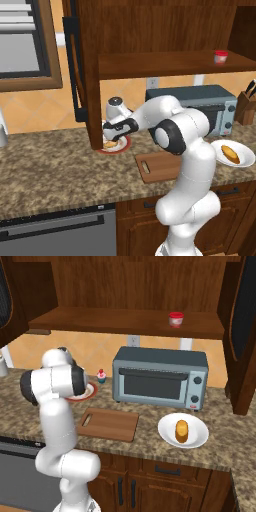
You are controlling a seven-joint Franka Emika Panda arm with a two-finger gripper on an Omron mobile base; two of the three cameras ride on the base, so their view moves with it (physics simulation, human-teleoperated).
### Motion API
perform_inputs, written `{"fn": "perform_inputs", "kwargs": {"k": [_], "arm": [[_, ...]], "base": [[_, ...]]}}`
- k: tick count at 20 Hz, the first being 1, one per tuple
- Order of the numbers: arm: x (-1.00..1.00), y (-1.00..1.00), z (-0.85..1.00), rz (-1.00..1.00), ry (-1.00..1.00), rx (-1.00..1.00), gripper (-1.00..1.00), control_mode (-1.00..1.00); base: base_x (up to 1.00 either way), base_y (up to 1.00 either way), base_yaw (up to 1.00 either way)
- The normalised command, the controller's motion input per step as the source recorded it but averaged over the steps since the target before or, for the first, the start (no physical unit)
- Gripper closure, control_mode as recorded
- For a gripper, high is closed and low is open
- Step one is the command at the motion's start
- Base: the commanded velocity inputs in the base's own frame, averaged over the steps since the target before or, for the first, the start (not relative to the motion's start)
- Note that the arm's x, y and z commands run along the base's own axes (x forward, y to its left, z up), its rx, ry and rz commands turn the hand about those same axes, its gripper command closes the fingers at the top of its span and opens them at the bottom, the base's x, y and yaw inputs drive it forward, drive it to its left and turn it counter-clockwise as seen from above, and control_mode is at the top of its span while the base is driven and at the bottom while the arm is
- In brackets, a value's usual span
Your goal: From the different types of pastries on the counter, select a croissant and place it on the cutting board. Then retrieve a jar of jam from the cabinet and place it alongside the croissant on the cutting board.
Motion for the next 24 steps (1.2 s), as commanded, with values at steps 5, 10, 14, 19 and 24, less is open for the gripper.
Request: {"fn": "perform_inputs", "kwargs": {"k": [5,10,14,19,24], "arm": [[0.03,0.02,-0.41,-0.01,0.00,0.00,-1.00,-1.00],[0.10,0.00,-0.17,0.00,-0.01,0.00,-1.00,-1.00],[0.09,0.00,-0.19,0.00,-0.03,0.00,-1.00,-1.00],[0.16,0.00,-0.26,-0.01,-0.03,0.00,-1.00,-1.00],[0.07,0.01,-0.21,0.00,0.00,0.00,-1.00,-1.00]], "base": [[0.00,0.00,0.00],[0.00,0.00,0.00],[0.00,0.00,0.00],[0.00,0.00,0.00],[0.00,0.00,0.00]]}}
